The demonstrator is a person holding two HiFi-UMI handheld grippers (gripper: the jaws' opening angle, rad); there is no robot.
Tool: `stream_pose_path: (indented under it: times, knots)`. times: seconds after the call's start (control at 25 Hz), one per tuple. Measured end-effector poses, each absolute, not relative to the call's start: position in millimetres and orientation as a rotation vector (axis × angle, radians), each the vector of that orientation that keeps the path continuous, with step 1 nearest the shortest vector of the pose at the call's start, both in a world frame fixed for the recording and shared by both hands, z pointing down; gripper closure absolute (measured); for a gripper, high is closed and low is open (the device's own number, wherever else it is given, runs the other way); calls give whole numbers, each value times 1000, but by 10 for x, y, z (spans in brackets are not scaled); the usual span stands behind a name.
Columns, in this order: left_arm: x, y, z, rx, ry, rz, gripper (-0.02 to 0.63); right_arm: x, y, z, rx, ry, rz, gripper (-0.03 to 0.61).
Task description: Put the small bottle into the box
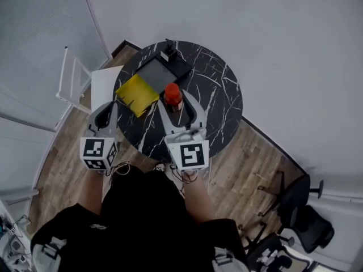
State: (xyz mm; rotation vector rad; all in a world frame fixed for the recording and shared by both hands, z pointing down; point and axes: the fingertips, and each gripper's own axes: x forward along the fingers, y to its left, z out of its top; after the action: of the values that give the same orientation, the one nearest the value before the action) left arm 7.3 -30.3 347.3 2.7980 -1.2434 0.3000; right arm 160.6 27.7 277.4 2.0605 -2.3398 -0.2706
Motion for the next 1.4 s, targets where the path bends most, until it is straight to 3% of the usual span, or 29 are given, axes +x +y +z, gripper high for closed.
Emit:
stream_pose_path:
  times: [0.24,0.96,1.4]
  knots:
    - [76,-467,3708,2745,-1265,399,614,1668,-3,3058,2015,-2373,-152,367]
    - [-43,-1443,4185,2662,-1221,495,614,1508,-1090,3337,1657,-2238,-302,367]
    - [-165,-1772,4989,2530,-1105,624,614,965,-1646,4702,1143,-2233,-24,367]
